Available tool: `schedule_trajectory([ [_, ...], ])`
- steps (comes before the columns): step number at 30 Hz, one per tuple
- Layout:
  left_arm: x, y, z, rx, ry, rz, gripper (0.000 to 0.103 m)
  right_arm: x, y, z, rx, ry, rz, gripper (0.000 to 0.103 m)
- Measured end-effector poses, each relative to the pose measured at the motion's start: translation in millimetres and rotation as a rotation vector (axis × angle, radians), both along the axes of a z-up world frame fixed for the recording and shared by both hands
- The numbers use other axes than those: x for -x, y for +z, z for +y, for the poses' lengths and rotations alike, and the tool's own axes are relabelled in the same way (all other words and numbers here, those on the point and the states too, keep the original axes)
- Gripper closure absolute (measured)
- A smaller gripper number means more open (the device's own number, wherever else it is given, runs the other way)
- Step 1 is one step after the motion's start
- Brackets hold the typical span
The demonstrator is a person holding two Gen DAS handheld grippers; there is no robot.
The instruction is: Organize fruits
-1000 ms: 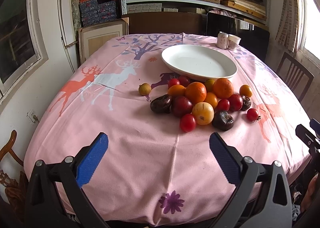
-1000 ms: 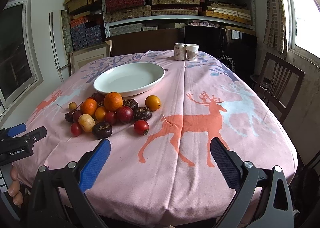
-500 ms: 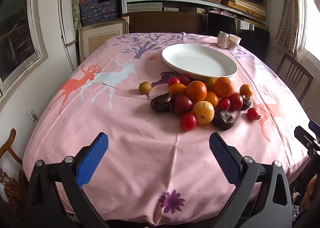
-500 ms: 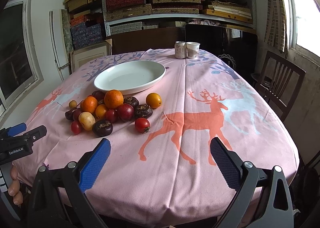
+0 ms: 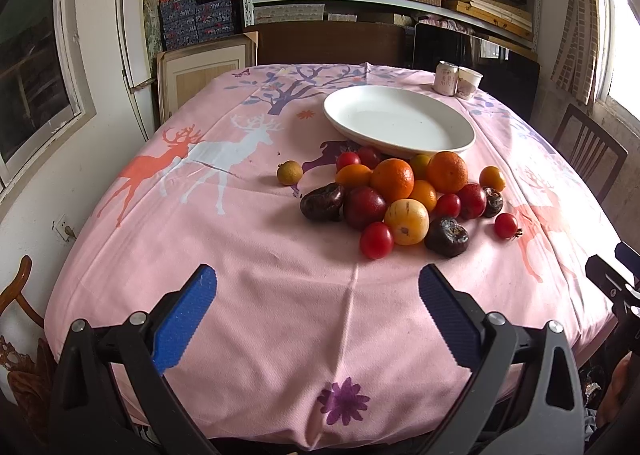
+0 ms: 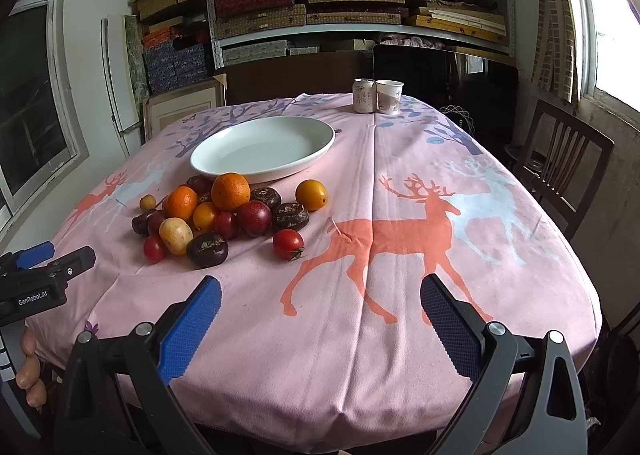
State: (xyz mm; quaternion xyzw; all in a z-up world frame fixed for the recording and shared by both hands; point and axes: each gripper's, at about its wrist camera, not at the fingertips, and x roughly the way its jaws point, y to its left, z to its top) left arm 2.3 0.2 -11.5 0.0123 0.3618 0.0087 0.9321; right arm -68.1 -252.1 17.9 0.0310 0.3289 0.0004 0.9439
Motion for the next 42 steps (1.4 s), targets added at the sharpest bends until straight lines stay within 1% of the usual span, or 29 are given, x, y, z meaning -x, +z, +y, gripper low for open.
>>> schedule_trajectory([
  [13, 1, -1, 0, 0.001, -0.001, 0.0, 0.004, 0, -2, 2, -0.006, 0.012, 0.012, 0.003],
  [20, 1, -3, 0, -0.001, -0.003, 0.005, 0.004, 0, -2, 2, 0.001, 0.01, 0.002, 0.003],
  [22, 0, -6, -1, -0.002, -0.019, 0.011, 0.004, -1, -2, 2, 0.009, 0.008, -0.002, 0.003],
  [25, -4, -15, -7, -0.007, -0.072, 0.025, 0.004, -2, -4, 1, 0.024, 0.008, -0.002, 0.003],
  [28, -13, -22, -14, -0.025, -0.107, 0.039, 0.004, -4, -7, -1, 0.024, 0.003, -0.002, 0.003],
  [31, -28, -31, -19, -0.021, -0.131, 0.068, 0.004, -7, -10, -5, 0.017, 0.002, 0.009, 0.003],
  [34, -45, -39, -19, -0.007, -0.12, 0.09, 0.004, -10, -14, -9, 0.02, -0.001, 0.016, 0.003],
  [36, -54, -42, -19, -0.002, -0.11, 0.084, 0.005, -11, -17, -12, 0.021, -0.005, 0.019, 0.003],
  [38, -60, -45, -21, 0.005, -0.128, 0.088, 0.012, -13, -20, -17, 0.021, -0.012, 0.025, 0.003],
  [39, -63, -47, -24, 0.007, -0.143, 0.099, 0.024, -15, -22, -20, 0.018, -0.015, 0.031, 0.003],
  [40, -67, -50, -29, 0.008, -0.165, 0.118, 0.034, -16, -24, -22, 0.012, -0.019, 0.038, 0.003],
  [41, -69, -53, -32, 0.008, -0.178, 0.134, 0.036, -19, -27, -24, 0.005, -0.023, 0.045, 0.003],
  [42, -72, -57, -35, 0.004, -0.188, 0.148, 0.042, -20, -29, -26, 0.001, -0.027, 0.051, 0.003],
])
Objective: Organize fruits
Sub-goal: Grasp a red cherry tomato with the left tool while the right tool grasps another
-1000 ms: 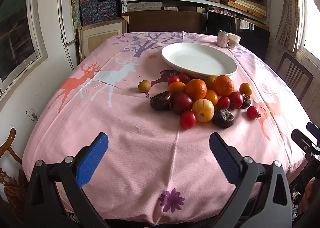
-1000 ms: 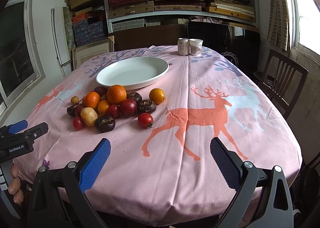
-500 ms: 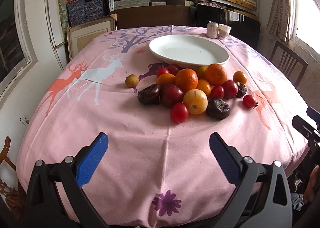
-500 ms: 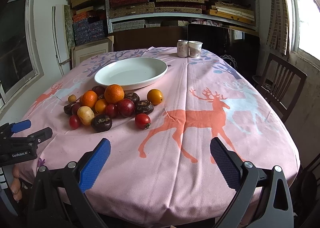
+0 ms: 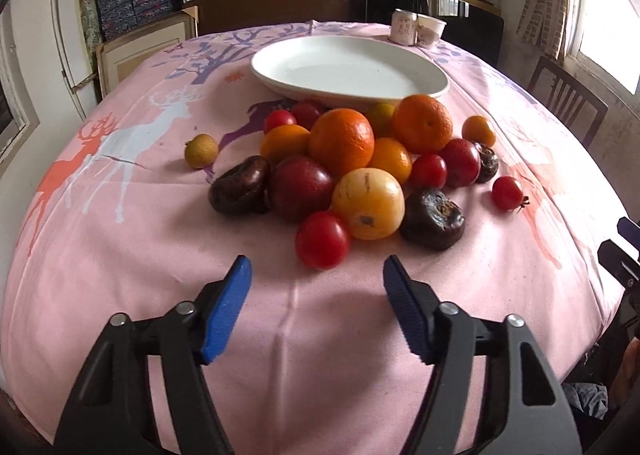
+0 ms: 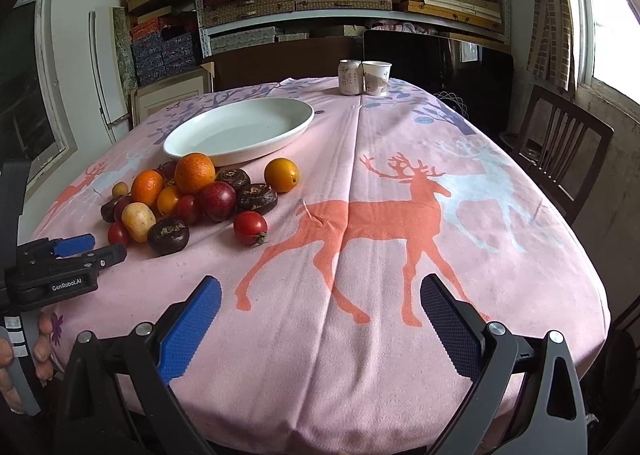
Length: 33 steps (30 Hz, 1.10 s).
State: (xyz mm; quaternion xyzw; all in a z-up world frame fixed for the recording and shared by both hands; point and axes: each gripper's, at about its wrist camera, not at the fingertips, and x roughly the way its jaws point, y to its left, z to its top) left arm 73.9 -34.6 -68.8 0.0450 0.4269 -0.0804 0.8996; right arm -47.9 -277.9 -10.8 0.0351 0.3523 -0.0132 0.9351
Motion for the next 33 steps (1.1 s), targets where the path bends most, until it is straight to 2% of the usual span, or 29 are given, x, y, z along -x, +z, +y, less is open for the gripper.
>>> schedule_trajectory([
  [2, -2, -4, -5, -0.016, -0.006, -0.006, 0.046, -3, -3, -2, -0.006, -0.005, 0.006, 0.003],
  [3, -2, -4, -8, -0.025, -0.011, -0.023, 0.062, -4, -5, -2, -0.005, -0.005, 0.008, 0.003],
  [4, -3, -4, -10, -0.03, -0.021, -0.022, 0.07, -6, -6, -2, -0.002, -0.003, 0.008, 0.003],
  [9, -8, -5, -8, -0.004, -0.015, -0.029, 0.076, -13, -9, 3, 0.018, 0.013, 0.015, 0.003],
  [12, -4, -3, 0, 0.038, -0.016, -0.025, 0.077, -19, -10, 5, 0.017, 0.03, 0.029, 0.004],
  [18, 5, -1, 5, 0.032, -0.016, -0.053, 0.077, -50, -14, 23, -0.011, 0.184, 0.091, 0.019],
  [23, 1, -4, 6, 0.041, -0.014, -0.038, 0.076, -81, -27, 35, 0.011, 0.201, 0.169, 0.027],
  [26, -3, -4, 7, 0.056, -0.012, -0.032, 0.075, -89, -25, 43, 0.03, 0.202, 0.175, 0.039],
  [30, -8, -4, 6, 0.062, -0.005, -0.029, 0.068, -100, -25, 50, 0.051, 0.193, 0.208, 0.056],
  [33, -10, -5, 6, 0.063, -0.005, -0.028, 0.067, -103, -31, 52, 0.05, 0.211, 0.219, 0.062],
])
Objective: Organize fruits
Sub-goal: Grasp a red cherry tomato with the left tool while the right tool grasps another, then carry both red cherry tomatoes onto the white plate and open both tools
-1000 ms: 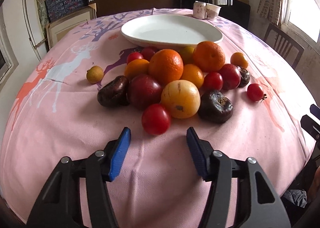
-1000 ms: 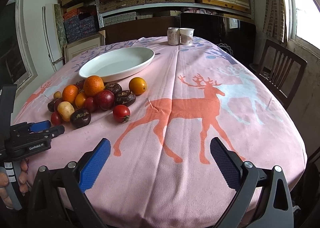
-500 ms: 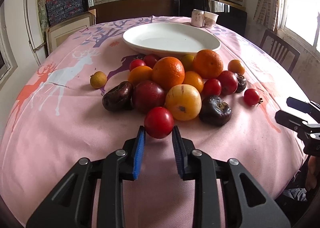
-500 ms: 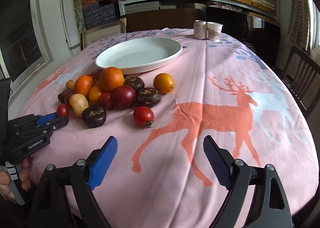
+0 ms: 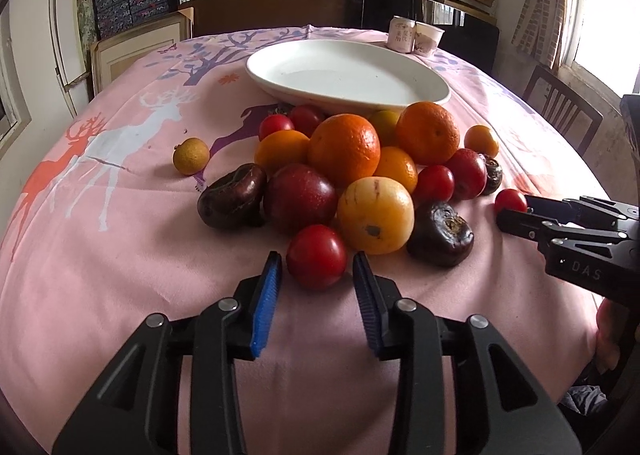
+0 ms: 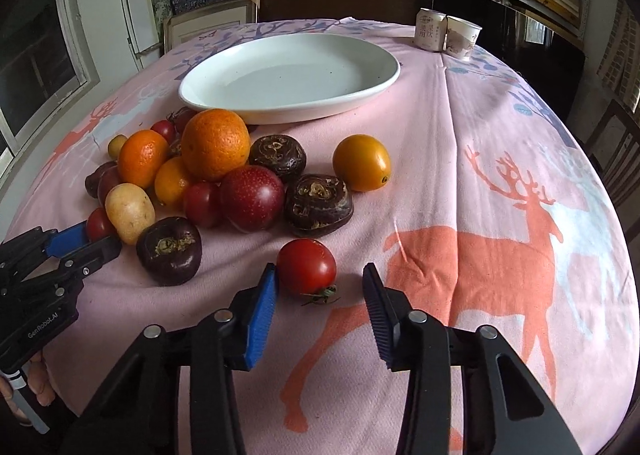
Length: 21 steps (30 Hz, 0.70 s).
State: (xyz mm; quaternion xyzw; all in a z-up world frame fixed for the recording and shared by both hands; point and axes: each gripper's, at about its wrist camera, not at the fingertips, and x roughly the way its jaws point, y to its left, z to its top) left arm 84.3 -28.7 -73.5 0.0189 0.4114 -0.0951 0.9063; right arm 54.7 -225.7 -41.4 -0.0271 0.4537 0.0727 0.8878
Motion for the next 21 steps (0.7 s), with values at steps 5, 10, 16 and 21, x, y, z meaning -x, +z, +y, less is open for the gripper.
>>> schedule_trajectory([
  [5, -1, 0, -2, 0.014, -0.021, -0.001, 0.067, 8, 1, -2, -0.045, 0.026, -0.031, 0.075],
  [10, 9, 9, -2, 0.026, -0.047, -0.044, 0.071, 19, 12, -17, -0.156, 0.043, -0.074, 0.075],
  [16, 6, 25, 13, 0.061, -0.025, -0.076, 0.071, 21, 42, -22, -0.181, 0.064, -0.145, 0.075],
  [21, 4, 18, 7, 0.058, -0.063, -0.032, 0.07, 18, 49, -25, -0.224, 0.059, -0.15, 0.075],
])
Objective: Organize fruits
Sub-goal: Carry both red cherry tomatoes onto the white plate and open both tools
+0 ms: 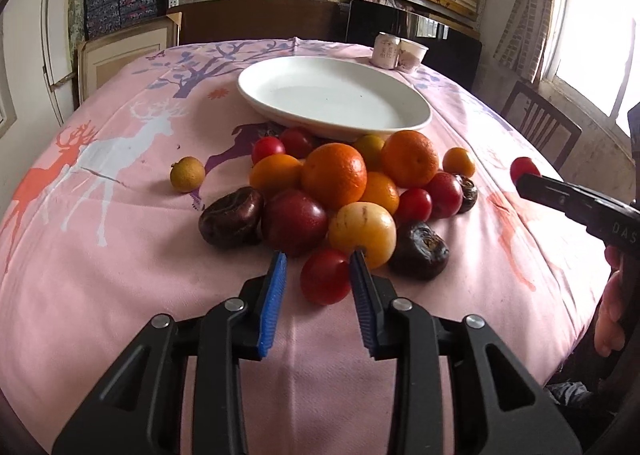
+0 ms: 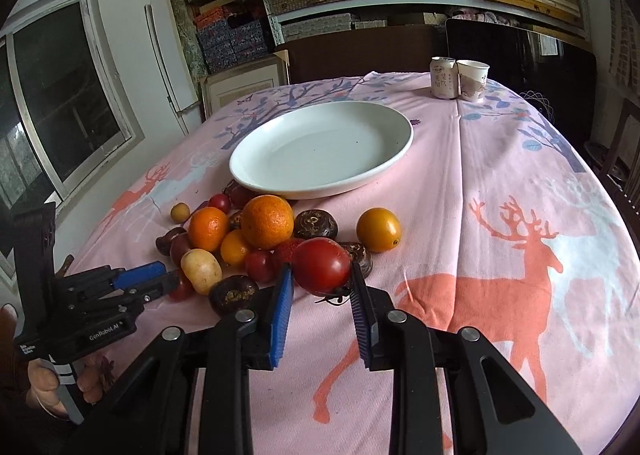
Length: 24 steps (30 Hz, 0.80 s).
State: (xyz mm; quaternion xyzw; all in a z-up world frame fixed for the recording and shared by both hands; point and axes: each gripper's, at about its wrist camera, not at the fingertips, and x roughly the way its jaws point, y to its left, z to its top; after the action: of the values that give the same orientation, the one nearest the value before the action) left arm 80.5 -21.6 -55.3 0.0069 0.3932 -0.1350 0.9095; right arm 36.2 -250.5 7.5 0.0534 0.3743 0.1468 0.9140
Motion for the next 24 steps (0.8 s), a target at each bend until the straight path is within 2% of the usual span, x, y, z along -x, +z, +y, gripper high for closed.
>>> schedule_trajectory([
  [2, 4, -1, -7, -0.026, -0.024, -0.003, 0.071, 1, -3, 1, -0.005, 0.011, 0.01, 0.074],
  [5, 4, -4, -12, -0.017, -0.049, 0.013, 0.071, 2, -9, 4, -0.006, 0.022, 0.028, 0.074],
  [6, 3, -6, -12, -0.02, -0.046, 0.015, 0.068, 2, -11, 4, -0.006, 0.024, 0.033, 0.074],
  [7, 2, -7, -12, -0.015, -0.047, 0.024, 0.061, 2, -13, 4, -0.006, 0.025, 0.036, 0.073],
  [11, -4, -15, -14, -0.031, -0.049, 0.05, 0.057, 3, -17, 6, -0.004, 0.027, 0.05, 0.073],
  [13, -4, -20, -16, -0.047, -0.052, 0.055, 0.06, 3, -18, 5, -0.003, 0.022, 0.052, 0.073],
  [14, -2, -19, -18, -0.064, -0.063, 0.048, 0.064, 3, -17, 4, -0.004, 0.019, 0.051, 0.073],
  [15, -1, -18, -19, -0.056, -0.081, 0.053, 0.074, 3, -17, 3, -0.003, 0.016, 0.048, 0.073],
  [24, 1, 11, -10, -0.018, -0.054, -0.02, 0.074, -8, -5, 8, 0.012, 0.029, 0.025, 0.073],
])
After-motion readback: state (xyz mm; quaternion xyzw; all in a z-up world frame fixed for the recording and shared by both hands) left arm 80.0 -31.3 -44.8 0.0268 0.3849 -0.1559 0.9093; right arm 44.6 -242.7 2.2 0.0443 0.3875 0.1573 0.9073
